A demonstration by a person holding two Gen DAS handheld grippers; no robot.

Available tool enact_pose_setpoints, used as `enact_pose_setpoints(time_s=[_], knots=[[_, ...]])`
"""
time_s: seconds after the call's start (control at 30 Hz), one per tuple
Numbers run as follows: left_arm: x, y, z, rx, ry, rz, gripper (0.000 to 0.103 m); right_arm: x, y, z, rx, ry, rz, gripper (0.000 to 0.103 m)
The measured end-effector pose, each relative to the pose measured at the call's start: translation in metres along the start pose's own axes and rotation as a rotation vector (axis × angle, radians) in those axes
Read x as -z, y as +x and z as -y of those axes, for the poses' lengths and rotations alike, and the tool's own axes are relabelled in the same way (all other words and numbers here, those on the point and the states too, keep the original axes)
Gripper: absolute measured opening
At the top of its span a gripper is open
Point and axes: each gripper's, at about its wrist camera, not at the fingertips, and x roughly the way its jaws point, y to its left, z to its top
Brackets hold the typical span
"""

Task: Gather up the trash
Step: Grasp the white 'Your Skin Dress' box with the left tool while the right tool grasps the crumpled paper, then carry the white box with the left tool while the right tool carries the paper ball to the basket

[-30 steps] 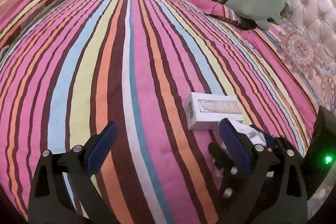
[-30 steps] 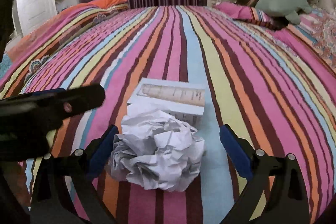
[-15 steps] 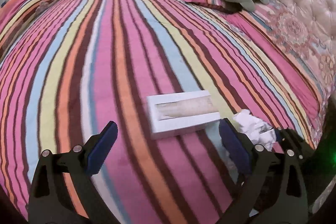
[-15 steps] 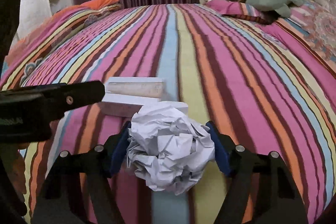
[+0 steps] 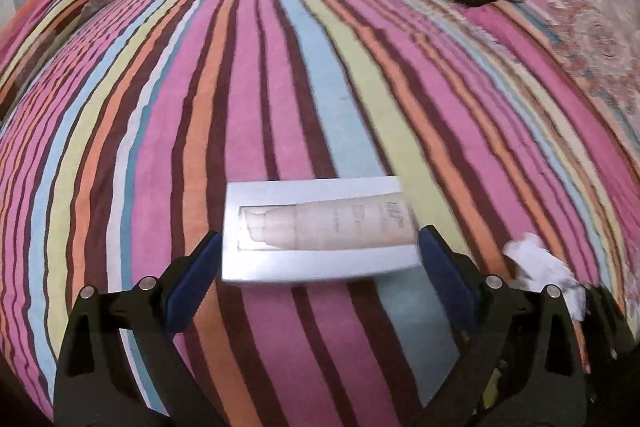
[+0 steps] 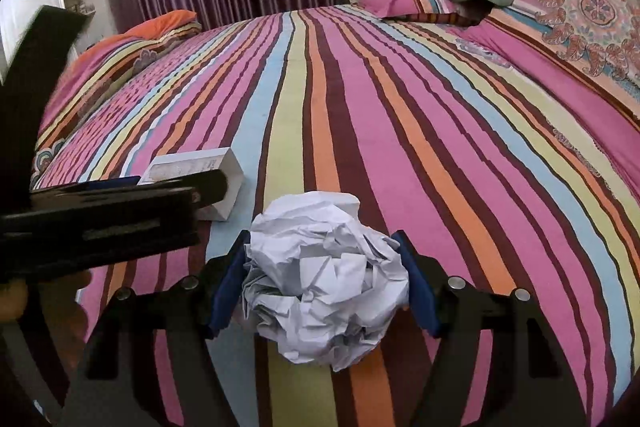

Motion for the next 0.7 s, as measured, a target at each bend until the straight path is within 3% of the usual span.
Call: enact_pose_setpoints(time_s=[0.27, 0.37, 0.7], knots=[[-0.003, 0.016, 0.004, -0.08, -0.019, 0.001, 0.094, 0.004, -0.002, 0.006, 0.012, -0.004, -0.001, 0.067], [-0.001, 0.017, 0.003, -0.084, -0.03, 0.001, 0.084, 0.004, -0.001, 0.003, 0.023, -0.014, -0.002, 0.067], [0.008, 0.003, -0.002, -0.056, 0.004, -0.001, 0.084, 0.006, -0.003, 0.004, 0.041, -0.036, 0.0, 0.064]])
